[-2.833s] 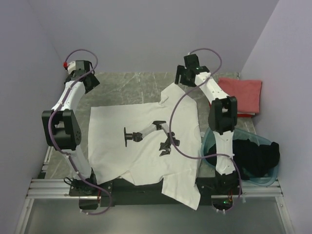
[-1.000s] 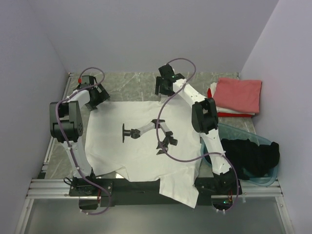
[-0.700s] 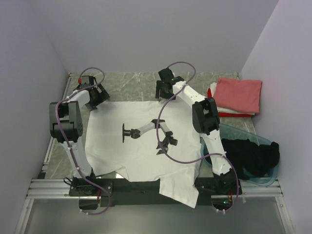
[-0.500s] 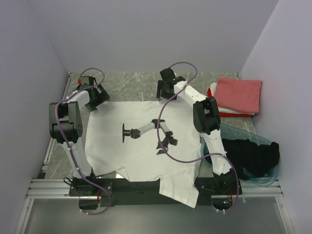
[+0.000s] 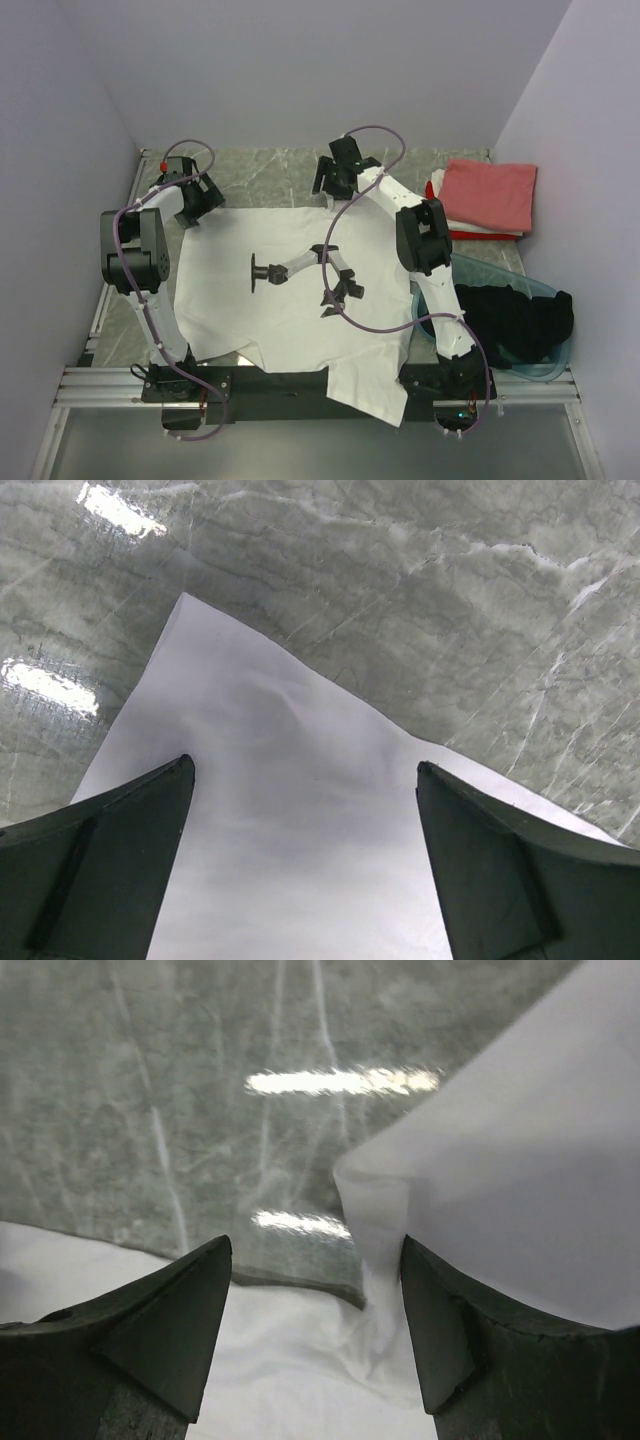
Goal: Fold and stack the t-shirts
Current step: Flatten the tshirt out
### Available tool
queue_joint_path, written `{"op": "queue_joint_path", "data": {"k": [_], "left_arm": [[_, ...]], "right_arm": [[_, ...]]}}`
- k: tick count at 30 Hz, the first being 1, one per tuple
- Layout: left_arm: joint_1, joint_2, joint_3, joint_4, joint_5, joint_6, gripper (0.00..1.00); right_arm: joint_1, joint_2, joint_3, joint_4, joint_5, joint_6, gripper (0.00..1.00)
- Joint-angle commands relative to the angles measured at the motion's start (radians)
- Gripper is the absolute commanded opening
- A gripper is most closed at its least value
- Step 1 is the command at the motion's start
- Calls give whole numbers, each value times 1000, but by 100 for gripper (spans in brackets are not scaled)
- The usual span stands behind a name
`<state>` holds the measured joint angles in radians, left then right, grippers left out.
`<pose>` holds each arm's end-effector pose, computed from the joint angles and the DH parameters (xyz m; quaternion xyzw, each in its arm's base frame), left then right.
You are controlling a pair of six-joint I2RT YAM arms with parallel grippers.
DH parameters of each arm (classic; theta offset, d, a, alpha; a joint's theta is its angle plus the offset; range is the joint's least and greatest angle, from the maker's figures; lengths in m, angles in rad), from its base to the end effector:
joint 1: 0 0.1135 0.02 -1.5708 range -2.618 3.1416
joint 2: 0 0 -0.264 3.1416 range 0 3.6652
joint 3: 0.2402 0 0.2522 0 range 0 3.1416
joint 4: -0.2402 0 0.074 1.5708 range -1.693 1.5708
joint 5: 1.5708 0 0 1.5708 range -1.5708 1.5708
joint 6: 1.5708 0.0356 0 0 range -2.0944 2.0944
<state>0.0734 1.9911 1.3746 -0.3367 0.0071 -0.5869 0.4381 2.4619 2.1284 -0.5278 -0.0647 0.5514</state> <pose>0.4246 0.0310 0.1725 -0.3078 0.9016 -0.0805 0.2931 0.4951 0.2345 0.1728 0.0419 0.9364 0.1915 0.2911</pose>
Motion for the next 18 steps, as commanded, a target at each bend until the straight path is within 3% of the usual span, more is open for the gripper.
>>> {"op": "queue_joint_path", "data": {"k": [1, 7, 15, 18], "left_arm": [[5, -44, -5, 2, 11, 21, 99], [5, -48, -6, 5, 14, 22, 99], [3, -104, -43, 21, 11, 6, 99], [-14, -162, -81, 33, -4, -5, 99]], "right_arm": [[-6, -4, 4, 151, -78, 35, 75], [8, -58, -64, 334, -211, 41, 75], [-15, -145, -172, 400, -385, 39, 74], [-25, -228, -275, 414, -364, 18, 73]]}}
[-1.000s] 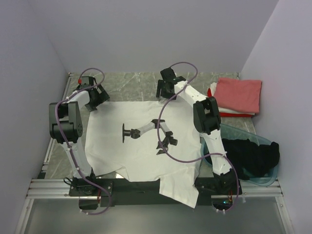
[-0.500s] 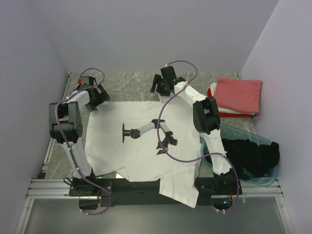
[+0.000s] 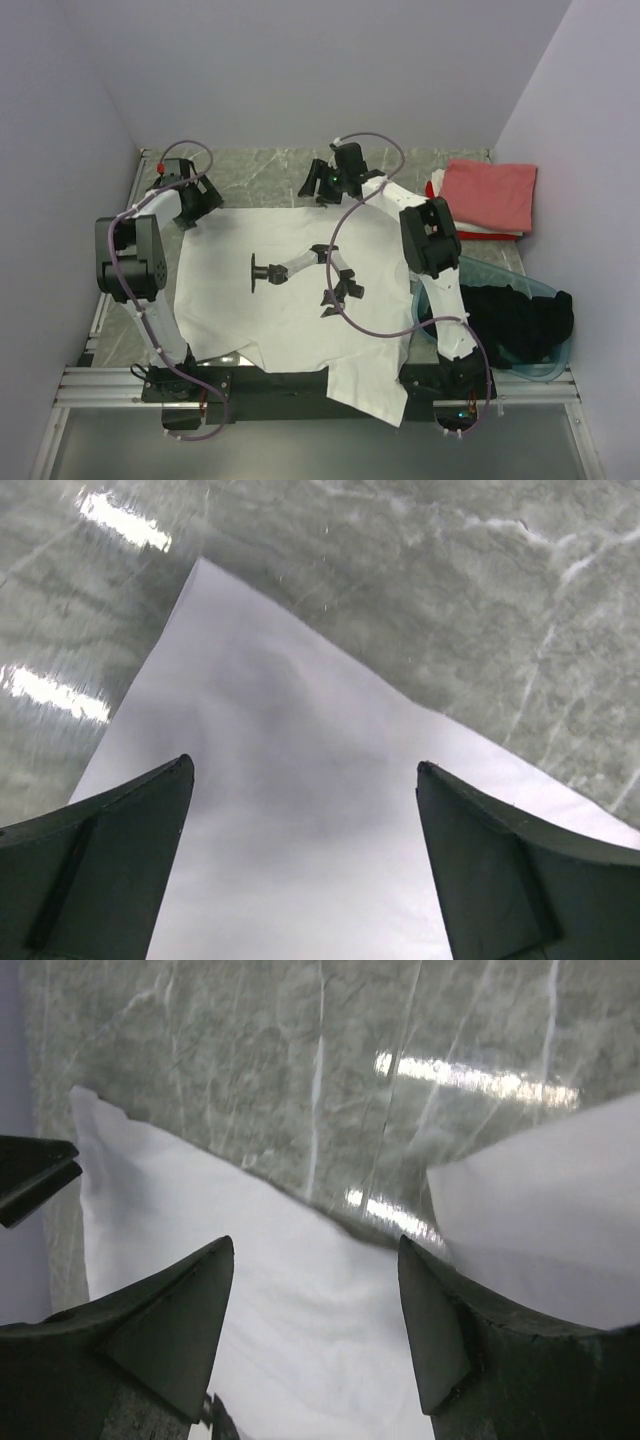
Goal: Fold and stack the t-shirts
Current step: Flatten the tshirt out
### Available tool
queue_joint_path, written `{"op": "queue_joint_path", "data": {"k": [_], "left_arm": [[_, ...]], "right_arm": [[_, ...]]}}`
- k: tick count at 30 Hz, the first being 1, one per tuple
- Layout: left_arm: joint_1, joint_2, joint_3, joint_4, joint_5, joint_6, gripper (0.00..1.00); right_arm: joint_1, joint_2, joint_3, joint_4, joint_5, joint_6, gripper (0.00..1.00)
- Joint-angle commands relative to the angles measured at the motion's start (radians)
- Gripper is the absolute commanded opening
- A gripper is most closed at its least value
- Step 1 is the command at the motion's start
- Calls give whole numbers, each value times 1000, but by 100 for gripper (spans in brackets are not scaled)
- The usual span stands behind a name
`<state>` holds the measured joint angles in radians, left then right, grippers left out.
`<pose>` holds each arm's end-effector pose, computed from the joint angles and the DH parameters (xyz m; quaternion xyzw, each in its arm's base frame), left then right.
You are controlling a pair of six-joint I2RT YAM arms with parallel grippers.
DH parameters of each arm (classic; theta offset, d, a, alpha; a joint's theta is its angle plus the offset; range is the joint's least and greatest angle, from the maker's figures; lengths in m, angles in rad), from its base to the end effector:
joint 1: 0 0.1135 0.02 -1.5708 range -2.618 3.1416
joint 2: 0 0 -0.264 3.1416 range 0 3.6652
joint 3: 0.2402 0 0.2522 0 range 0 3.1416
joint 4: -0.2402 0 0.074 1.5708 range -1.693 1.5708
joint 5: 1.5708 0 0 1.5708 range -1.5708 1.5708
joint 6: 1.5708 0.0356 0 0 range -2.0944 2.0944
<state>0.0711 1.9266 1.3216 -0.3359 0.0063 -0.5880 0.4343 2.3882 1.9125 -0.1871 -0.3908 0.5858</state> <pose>0.4111 0.0291 0.1824 -0.3068 0.9000 -0.0821 0.2987 0.4860 0.2404 0.1695 -0.0182 0.8855 0.3623 0.2903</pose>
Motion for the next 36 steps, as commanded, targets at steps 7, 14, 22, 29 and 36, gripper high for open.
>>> {"op": "queue_joint_path", "data": {"k": [7, 14, 22, 29, 36], "left_arm": [[-63, -265, -177, 81, -16, -35, 99], [-136, -314, -332, 132, 4, -58, 99], [-142, -255, -338, 146, 21, -42, 99], [-76, -118, -253, 143, 87, -35, 99], [10, -12, -173, 136, 129, -21, 99]], "right_arm": [[-20, -487, -430, -15, 287, -96, 73], [-22, -589, -610, -175, 525, -98, 73], [-55, -546, -696, -187, 529, -60, 73], [-55, -469, -646, -196, 442, -61, 72], [-34, -413, -607, -189, 362, -50, 72]]}}
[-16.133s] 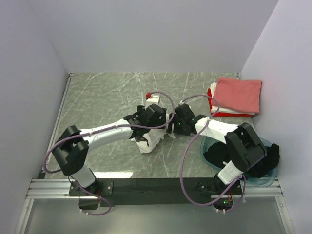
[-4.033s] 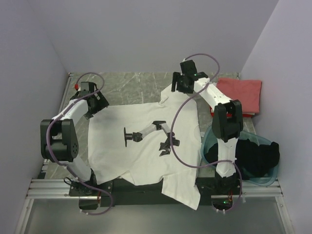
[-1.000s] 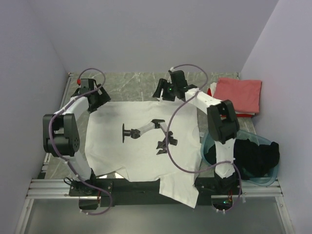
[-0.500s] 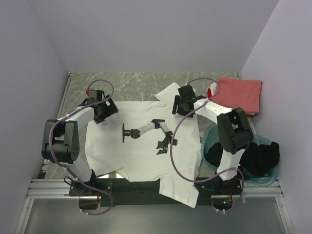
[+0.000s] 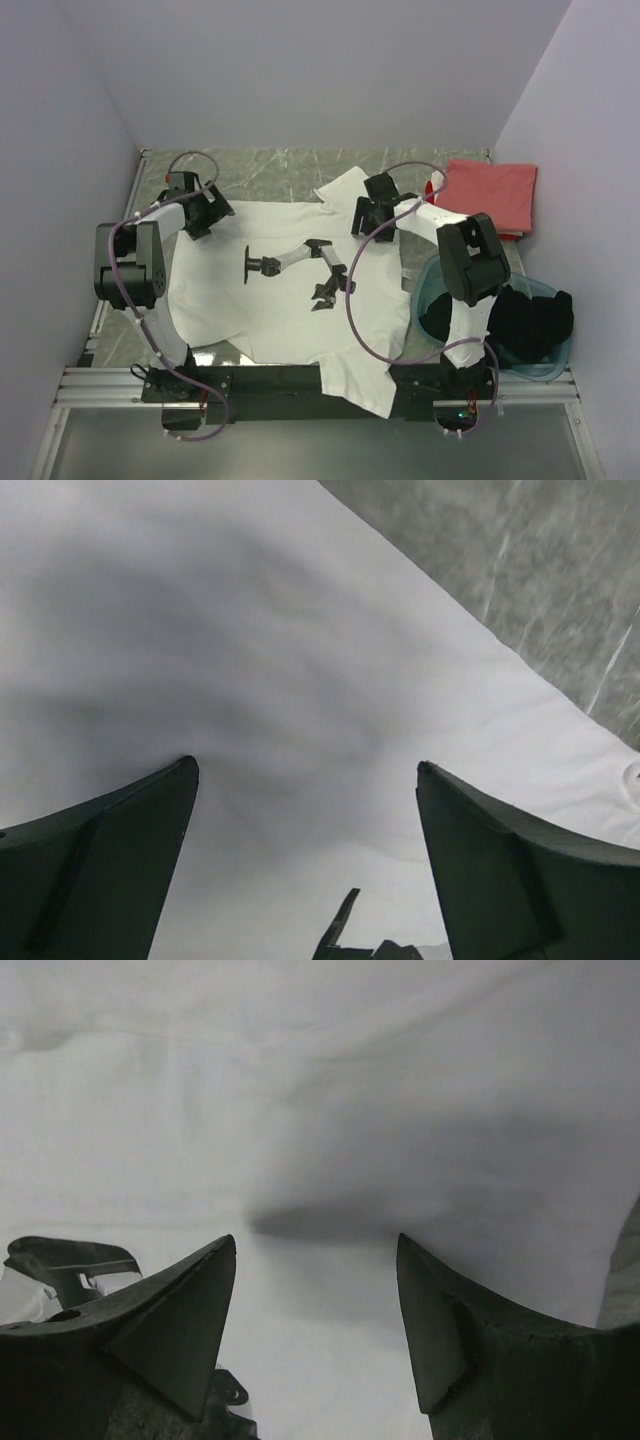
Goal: Fold and stack the t-shirts
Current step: Flatten the tshirt out
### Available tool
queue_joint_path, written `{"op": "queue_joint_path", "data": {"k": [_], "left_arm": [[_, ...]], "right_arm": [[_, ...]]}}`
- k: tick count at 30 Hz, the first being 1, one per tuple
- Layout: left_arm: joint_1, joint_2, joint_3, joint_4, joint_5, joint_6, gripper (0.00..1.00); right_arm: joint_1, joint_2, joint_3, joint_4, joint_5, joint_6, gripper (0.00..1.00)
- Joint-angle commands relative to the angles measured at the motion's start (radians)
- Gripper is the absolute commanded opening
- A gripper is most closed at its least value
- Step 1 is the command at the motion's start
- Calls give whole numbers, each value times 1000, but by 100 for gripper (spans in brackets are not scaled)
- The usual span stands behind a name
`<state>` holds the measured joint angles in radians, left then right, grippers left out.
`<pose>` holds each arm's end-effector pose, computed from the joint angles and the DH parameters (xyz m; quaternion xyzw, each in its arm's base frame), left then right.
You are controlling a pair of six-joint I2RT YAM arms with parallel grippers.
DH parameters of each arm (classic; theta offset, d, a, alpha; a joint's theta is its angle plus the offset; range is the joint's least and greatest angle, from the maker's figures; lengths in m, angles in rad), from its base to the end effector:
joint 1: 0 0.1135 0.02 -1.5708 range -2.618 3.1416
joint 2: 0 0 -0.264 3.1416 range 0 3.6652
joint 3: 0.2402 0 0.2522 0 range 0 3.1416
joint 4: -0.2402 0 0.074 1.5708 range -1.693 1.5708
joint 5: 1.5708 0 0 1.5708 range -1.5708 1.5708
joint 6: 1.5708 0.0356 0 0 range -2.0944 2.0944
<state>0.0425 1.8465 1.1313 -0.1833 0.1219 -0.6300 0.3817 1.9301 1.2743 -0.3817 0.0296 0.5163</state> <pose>0.3841 0.0120 0.1666 -0.2919 0.8961 -0.1504 0.2985 0.3709 0.1477 0.1645 0.0688 0.9621 0.1015 0.2436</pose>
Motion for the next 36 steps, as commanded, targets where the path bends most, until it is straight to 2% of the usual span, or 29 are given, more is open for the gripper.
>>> {"op": "queue_joint_path", "data": {"k": [1, 10, 14, 18, 21, 27, 31, 36], "left_arm": [[46, 79, 30, -18, 18, 23, 99], [97, 174, 172, -65, 18, 36, 99], [108, 172, 234, -85, -5, 29, 99], [91, 68, 228, -76, -31, 16, 99], [65, -11, 219, -87, -62, 10, 99], [-35, -171, 196, -131, -107, 4, 99], [-133, -271, 165, -163, -113, 6, 99], [-277, -406, 188, -264, -143, 19, 99]], "right_arm": [[26, 59, 40, 1, -65, 21, 72], [71, 165, 212, -45, -129, 16, 72], [80, 129, 234, -17, -178, 5, 72], [74, -34, 136, 29, -132, 16, 72], [69, -220, 70, 14, -76, 10, 73], [19, -419, -117, -17, 19, 34, 76], [-65, -427, -233, 49, -19, 54, 76], [-93, -353, -291, 113, -60, 62, 75]]}}
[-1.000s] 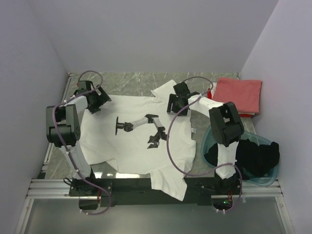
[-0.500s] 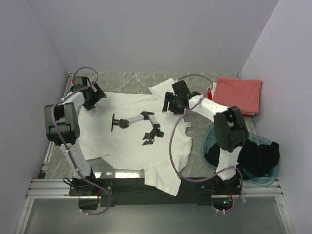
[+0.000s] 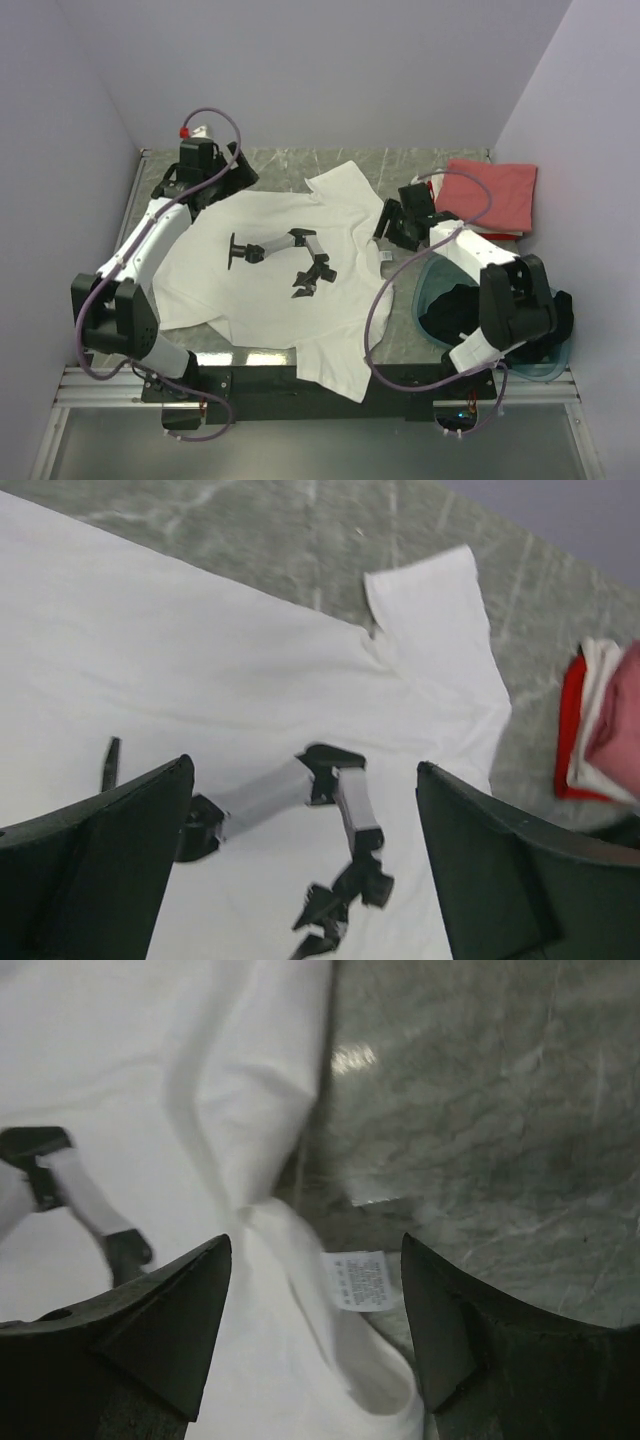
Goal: Fold and stack the t-shirts
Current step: Flatten the tshirt out, then fold the tshirt
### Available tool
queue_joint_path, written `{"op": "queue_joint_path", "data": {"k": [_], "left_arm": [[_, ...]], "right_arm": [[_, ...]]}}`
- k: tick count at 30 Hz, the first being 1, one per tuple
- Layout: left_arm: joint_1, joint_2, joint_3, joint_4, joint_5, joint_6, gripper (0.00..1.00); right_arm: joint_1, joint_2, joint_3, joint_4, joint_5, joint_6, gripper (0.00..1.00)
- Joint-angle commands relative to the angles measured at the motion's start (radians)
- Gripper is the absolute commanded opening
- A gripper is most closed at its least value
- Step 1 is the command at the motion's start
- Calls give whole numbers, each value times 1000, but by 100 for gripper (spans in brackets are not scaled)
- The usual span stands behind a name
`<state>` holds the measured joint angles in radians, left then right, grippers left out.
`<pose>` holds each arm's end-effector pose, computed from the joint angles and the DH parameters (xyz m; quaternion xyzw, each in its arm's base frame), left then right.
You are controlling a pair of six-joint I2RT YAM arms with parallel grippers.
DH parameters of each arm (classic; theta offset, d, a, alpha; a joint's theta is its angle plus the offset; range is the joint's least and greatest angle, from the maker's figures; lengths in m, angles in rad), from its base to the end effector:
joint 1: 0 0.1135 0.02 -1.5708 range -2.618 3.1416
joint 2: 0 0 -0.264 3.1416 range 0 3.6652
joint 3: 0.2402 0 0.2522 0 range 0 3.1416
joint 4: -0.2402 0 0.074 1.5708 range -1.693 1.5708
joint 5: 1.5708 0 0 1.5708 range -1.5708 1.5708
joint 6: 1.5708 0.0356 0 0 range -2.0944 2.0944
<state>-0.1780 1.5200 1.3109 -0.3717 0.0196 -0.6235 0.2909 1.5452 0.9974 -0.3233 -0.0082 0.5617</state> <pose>0.3446 -0.0627 0.3249 -0.1898 0.8592 -0.1932 0.4340 0.3105 0.0933 0.2172 0.1254 0.9310 0.1452 0.3105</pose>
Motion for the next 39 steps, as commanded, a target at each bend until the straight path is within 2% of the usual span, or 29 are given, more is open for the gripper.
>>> {"op": "queue_joint_path", "data": {"k": [1, 6, 10, 15, 21, 22, 24, 25, 28, 32, 36, 38, 39], "left_arm": [[-72, -98, 30, -107, -34, 19, 99], [-94, -211, 99, -154, 58, 27, 99], [-94, -248, 166, -219, 16, 73, 99], [-94, -244, 127, -205, 43, 117, 99], [-92, -216, 57, -200, 80, 153, 99], [-92, -219, 44, -197, 76, 154, 99], [-92, -228, 28, -185, 69, 153, 99], [-92, -233, 19, -177, 72, 153, 99], [-90, -233, 21, -179, 72, 151, 99], [-86, -228, 16, -176, 83, 151, 99], [-86, -215, 22, -187, 86, 156, 99], [-86, -210, 19, -187, 86, 157, 99], [-86, -207, 19, -184, 89, 157, 99]], "right_arm": [[-4, 45, -13, 69, -27, 15, 75], [-16, 130, 24, 87, -42, 15, 73], [-21, 185, 69, 90, -47, 15, 72], [-22, 269, 127, 101, -97, 29, 66], [-21, 329, 176, 109, -144, 30, 49], [-21, 331, 178, 109, -147, 30, 42], [-19, 317, 175, 116, -148, 35, 36], [-15, 311, 175, 113, -139, 37, 29], [14, 282, 193, 75, -96, 29, 23], [100, 266, 259, 15, 6, 17, 22], [192, 326, 358, -71, 95, 7, 23], [229, 354, 414, -101, 119, 4, 27], [241, 378, 429, -120, 154, 0, 34]]}}
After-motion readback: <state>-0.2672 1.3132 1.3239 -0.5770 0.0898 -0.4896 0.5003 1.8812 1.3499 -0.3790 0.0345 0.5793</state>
